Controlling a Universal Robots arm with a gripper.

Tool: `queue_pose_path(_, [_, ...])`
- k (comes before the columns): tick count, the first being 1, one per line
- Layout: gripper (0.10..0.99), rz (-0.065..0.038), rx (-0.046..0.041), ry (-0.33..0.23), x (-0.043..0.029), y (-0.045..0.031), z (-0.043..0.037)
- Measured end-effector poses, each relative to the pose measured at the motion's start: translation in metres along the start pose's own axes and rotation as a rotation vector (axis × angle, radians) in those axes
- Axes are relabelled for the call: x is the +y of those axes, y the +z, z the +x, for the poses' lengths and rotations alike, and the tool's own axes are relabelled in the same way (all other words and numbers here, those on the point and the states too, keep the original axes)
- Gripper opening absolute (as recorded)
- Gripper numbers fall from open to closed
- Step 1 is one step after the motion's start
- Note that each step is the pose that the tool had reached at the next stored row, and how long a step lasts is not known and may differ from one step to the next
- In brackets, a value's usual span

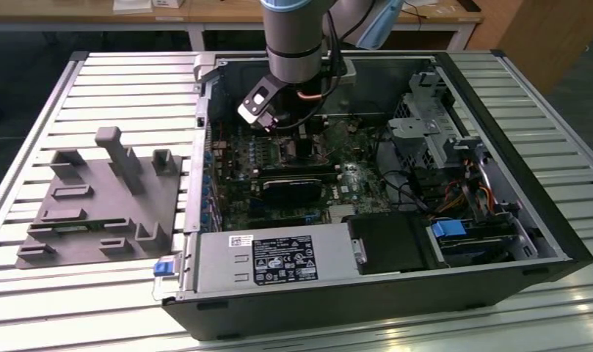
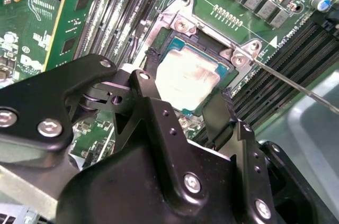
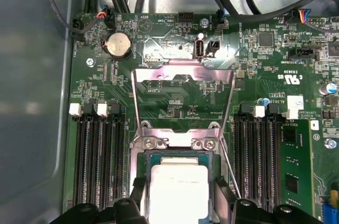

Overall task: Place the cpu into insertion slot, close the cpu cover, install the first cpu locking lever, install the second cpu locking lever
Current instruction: 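Place the cpu into insertion slot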

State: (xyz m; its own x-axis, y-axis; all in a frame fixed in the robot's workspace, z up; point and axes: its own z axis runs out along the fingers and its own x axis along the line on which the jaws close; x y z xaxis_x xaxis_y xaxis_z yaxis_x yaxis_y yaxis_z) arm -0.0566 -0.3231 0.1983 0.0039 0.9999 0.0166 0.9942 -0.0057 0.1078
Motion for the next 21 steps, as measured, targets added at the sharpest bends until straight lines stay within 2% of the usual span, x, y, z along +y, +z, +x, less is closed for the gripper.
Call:
queue_pose_path(8, [0.612, 0.0, 0.0, 0.0, 0.0017, -0.0156, 0.0003])
queue_pose_path(16, [0.596, 0.0, -0.0038, 0.0, 0.0017, -0.016, 0.0003])
queue_pose_path(18, [0.471, 0.0, -0.0047, -0.001, 0.0018, -0.016, 0.0003])
queue_pose_path(19, [0.471, 0.0, -0.0052, -0.001, 0.0017, -0.016, 0.0003])
queue_pose_path(21, [0.357, 0.0, -0.0061, -0.001, 0.0017, -0.016, 0.0003])
